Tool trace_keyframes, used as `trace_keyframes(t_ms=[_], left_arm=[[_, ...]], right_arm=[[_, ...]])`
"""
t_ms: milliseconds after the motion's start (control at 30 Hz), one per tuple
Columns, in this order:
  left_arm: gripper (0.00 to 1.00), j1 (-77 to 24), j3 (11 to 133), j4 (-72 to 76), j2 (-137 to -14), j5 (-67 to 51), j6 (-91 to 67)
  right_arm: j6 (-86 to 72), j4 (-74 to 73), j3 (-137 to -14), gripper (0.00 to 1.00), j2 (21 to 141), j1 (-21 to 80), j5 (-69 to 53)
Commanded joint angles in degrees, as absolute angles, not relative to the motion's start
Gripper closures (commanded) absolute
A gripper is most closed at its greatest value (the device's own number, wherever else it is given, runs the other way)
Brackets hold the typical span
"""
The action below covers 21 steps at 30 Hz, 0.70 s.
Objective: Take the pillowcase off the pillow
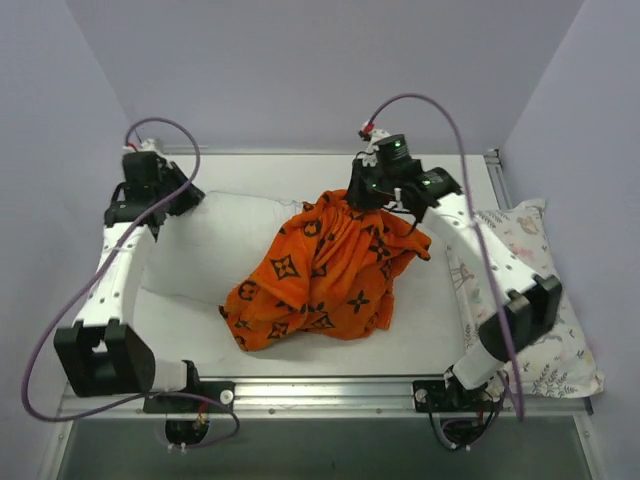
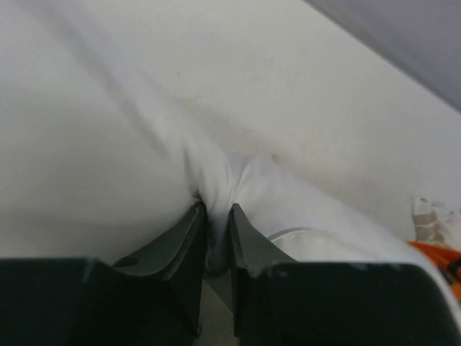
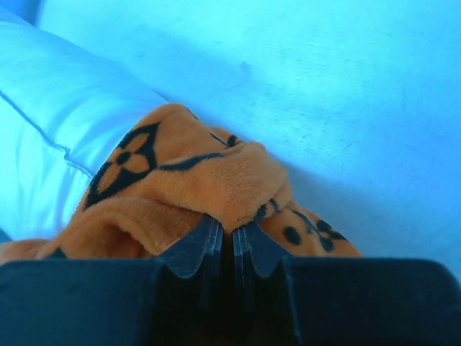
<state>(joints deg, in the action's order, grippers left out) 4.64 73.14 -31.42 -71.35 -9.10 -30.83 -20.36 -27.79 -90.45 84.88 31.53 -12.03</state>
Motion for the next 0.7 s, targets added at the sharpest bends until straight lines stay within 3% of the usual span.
trace_keyframes(t_ms=[0,33,100,133,233,300,333,367,500,667], left_arm=[[0.72,0.5,72.1,-24.2,-83.4,-8.6,-30.8],[0.65,-1.6,71.1,-20.3,-85.0,-8.9,-32.0],[0.52,-1.7,69.4,-17.8,-88.7,-11.3,-33.2],[0.47,-1.6,69.2,-16.0,-89.3,-11.8,-33.4],[0.32,-1.4,67.2,-12.5,-88.1,-11.3,-34.2],[0.27,-1.0,66.5,-10.7,-86.1,-11.5,-35.3],[0.15,-0.7,66.5,-10.6,-85.4,-11.5,-35.7],[0.03,-0.3,66.5,-10.5,-83.7,-11.5,-35.9],[0.02,2.4,66.8,-9.6,-77.3,-11.1,-36.6],[0.03,2.5,68.6,-15.4,-67.5,-9.4,-36.9]], right_arm=[[-21.3,-25.5,-95.3,1.00,101.6,28.2,-14.4],[-21.4,-25.5,-96.7,1.00,104.0,27.4,-13.3],[-21.1,-25.5,-100.4,0.91,108.8,27.0,-11.6],[-20.8,-26.1,-101.9,0.73,109.7,26.6,-10.7],[-19.3,-27.4,-106.4,0.39,109.9,26.6,-6.8],[-18.0,-28.8,-111.1,0.31,109.2,26.7,-3.7],[-17.8,-30.5,-112.7,0.25,108.9,26.8,-2.4],[-17.3,-31.0,-114.3,0.23,108.1,26.8,-0.7],[-16.6,-32.3,-116.7,0.18,103.0,27.1,1.6],[-16.1,-32.3,-106.0,0.17,90.3,31.8,7.1]])
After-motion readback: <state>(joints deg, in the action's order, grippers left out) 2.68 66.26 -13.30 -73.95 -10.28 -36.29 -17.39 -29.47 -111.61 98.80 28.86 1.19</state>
